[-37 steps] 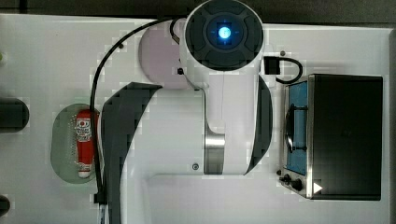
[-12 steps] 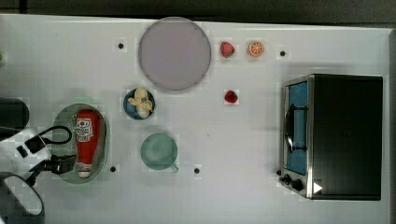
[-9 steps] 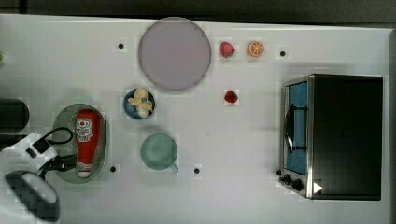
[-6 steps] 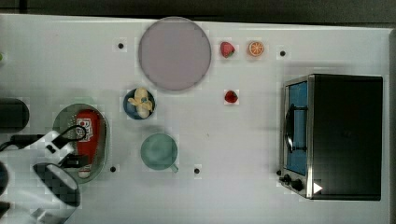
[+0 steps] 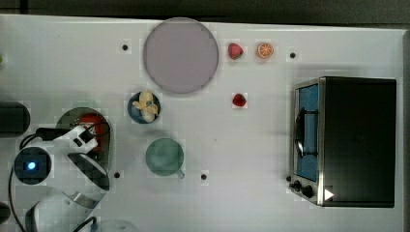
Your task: Pick ketchup from strainer and place it on the table
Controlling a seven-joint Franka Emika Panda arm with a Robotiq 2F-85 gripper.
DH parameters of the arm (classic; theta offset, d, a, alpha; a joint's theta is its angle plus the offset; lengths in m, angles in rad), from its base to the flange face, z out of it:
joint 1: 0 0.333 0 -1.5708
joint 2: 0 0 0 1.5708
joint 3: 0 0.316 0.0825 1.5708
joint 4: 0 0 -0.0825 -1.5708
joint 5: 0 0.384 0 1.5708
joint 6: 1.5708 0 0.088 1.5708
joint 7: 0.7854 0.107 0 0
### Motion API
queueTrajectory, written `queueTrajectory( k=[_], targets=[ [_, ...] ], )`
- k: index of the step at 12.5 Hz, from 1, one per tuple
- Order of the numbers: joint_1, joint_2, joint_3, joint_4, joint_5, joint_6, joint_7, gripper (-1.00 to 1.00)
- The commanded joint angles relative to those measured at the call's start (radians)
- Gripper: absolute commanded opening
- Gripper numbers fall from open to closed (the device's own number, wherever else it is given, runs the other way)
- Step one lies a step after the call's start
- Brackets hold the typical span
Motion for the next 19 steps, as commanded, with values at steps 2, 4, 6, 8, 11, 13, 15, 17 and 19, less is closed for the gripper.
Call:
queueTrajectory(
  k=[2, 4, 6, 8, 11, 13, 15, 17, 19],
  targets=[
    [0.034, 0.086, -0.052, 0.034, -0.107, 0.05, 0.13, 1.0],
    [0.058, 0.128, -0.081, 0.067, -0.141, 0.05, 0.152, 1.0],
    [0.084, 0.166, -0.108, 0.095, -0.143, 0.049, 0.158, 0.68],
    [0.102, 0.178, -0.115, 0.109, -0.143, 0.059, 0.158, 0.19],
    [0.102, 0.157, -0.114, 0.106, -0.142, 0.041, 0.16, 0.16],
    [0.099, 0.109, -0.098, 0.102, -0.137, -0.018, 0.16, 0.16],
    [0.084, 0.031, -0.063, 0.107, -0.08, -0.104, 0.16, 0.16],
    [0.061, -0.063, -0.028, 0.126, 0.046, -0.162, 0.158, 0.16],
    [0.044, -0.148, -0.022, 0.173, 0.143, -0.257, 0.138, 0.16]
  ],
)
